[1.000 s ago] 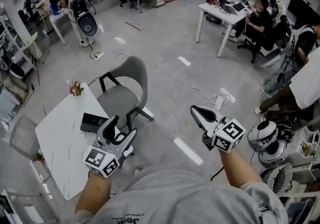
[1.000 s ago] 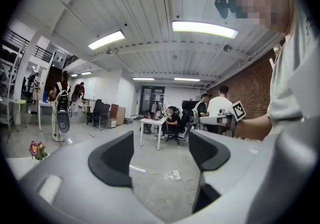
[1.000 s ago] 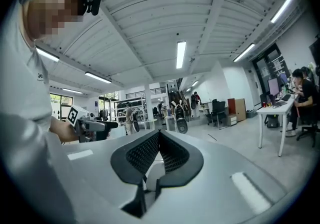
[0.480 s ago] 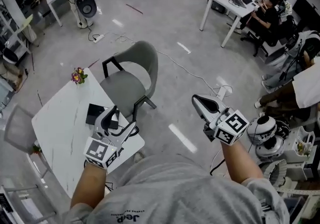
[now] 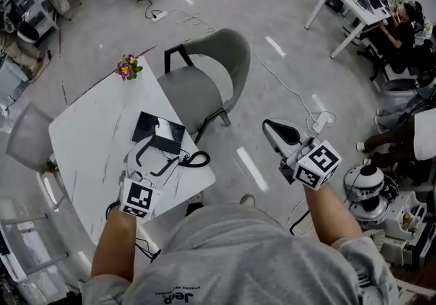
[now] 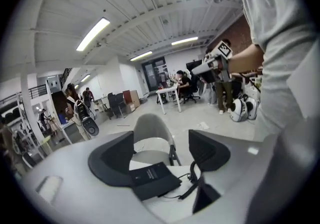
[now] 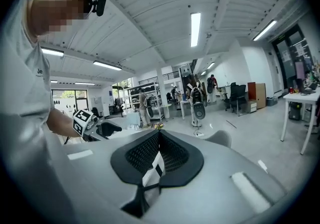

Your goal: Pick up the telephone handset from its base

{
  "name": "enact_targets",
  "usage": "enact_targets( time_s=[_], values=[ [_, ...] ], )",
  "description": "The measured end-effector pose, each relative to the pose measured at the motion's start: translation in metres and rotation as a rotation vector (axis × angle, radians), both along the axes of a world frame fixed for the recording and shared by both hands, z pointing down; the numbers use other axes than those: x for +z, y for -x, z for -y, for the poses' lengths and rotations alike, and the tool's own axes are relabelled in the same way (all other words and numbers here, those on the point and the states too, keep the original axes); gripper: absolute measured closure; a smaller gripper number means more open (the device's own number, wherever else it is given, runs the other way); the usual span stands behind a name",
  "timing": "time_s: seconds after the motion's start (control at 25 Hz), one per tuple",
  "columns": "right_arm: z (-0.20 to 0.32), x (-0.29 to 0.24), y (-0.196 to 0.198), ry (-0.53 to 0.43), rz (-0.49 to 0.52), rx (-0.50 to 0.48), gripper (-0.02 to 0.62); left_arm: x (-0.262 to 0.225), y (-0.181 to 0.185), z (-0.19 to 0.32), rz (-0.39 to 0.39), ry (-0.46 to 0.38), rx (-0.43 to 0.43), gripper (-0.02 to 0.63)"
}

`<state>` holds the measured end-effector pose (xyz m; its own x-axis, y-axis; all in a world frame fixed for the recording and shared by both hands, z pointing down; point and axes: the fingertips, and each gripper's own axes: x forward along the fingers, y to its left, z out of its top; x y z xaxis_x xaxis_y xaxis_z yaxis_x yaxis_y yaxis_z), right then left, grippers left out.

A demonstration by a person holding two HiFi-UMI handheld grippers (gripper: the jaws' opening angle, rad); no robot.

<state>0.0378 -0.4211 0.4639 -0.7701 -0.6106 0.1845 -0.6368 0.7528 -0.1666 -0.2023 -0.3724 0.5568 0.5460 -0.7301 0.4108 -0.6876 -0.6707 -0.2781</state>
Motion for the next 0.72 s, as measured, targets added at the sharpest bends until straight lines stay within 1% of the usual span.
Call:
enact_targets(
  time_s=[0.16,0.4,0.6,0.72],
  values=[
    [0.010,0.017,0.027,0.025,-0.008,-0.043,0.591,0.043,0.025,0.001,0.172,0.030,0.012,0.232],
    [0.022,0.041,0.055,0.064,-0.012,-0.067,0.591,0.103,0.050,0.012,0.398,0.031,0.093,0.232],
    [0.025,0.063,0.070,0.099,-0.017,-0.077,0.591,0.141,0.068,0.023,0.561,0.019,0.159,0.232],
    [0.024,0.077,0.076,0.127,-0.023,-0.081,0.591,0.159,0.077,0.027,0.644,0.012,0.192,0.232]
  ],
)
